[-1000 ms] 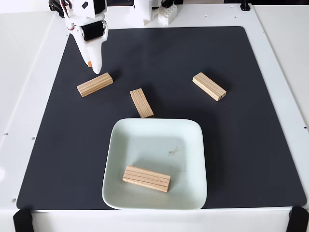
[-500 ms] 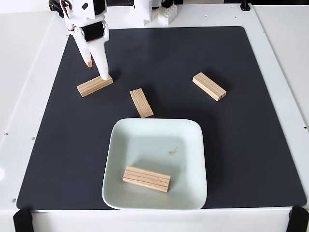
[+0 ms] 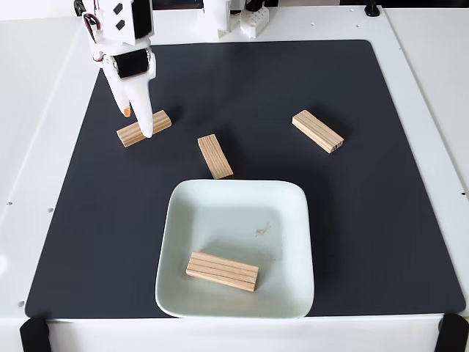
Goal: Pick up the wooden block and place them on the plate.
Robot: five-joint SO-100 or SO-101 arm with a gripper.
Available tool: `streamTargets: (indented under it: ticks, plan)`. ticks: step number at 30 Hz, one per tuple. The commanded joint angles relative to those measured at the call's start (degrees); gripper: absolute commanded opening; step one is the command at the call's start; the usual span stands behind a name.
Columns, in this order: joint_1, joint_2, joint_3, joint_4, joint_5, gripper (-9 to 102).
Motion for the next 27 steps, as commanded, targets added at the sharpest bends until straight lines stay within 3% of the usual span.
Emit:
streamTargets:
  ticks: [1,24,27]
  plan:
    - [-0.1,-0.4,-1.9,-0.8,0.4,30]
    - [-2.0,-4.9,1.9,-0.7,0.8,30]
    - [-2.0,-4.7,2.5,-0.9,0.8,25]
